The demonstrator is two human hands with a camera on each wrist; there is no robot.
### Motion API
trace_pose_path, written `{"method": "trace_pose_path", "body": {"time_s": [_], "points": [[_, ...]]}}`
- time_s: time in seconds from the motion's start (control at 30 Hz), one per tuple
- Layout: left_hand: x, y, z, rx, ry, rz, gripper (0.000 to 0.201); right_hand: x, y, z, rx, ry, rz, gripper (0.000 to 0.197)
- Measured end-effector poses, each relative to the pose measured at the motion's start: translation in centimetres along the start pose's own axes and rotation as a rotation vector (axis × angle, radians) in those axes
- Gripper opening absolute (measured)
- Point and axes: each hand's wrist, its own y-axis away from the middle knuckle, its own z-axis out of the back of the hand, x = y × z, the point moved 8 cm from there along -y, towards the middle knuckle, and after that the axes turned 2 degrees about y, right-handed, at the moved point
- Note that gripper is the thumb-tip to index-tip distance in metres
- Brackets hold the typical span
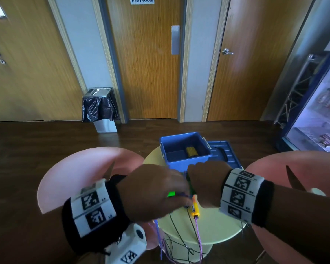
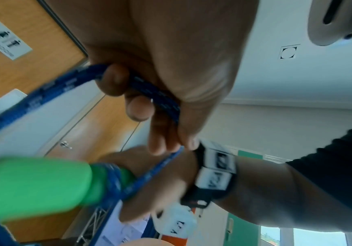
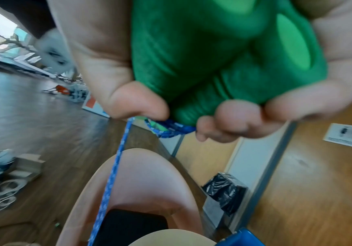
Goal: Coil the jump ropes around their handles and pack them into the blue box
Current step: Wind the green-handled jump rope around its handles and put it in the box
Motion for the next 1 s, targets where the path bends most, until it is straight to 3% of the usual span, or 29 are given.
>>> {"method": "trace_pose_path", "body": {"time_s": [0.13,0.27,0.4,0.53,0.8,1.0], "points": [[-2.5,0.6,-1.3,-0.08,-0.216,-0.004,0.024,-1.9,-0.7,1.0,-0.063,-0.076,-0.125,0.049],[-2.1,0.7,-1.4,-0.138,-0.168,0.018,0.022,-1.2,-0.8,0.1,-0.082,-0.076,-0.14,0.038],[0.1,0.9,-0.5,-0.075,-0.194,0.004,0.025,0.2,-0.7,-1.3,-0.019,-0.035,-0.075,0.026],[2.9,0.9,1.0,-0.041,-0.242,0.001,0.026,2.2,0.0,-1.2,-0.014,0.037,0.053,0.03],[6.9,0.4,1.4,0.028,-0.027,0.128,0.031,3.8,2.1,1.7,-0.127,0.119,0.232,0.035],[7.8,0.1,0.0,0.065,0.099,0.156,0.03,3.8,3.3,3.1,-0.142,0.155,0.275,0.035]]}}
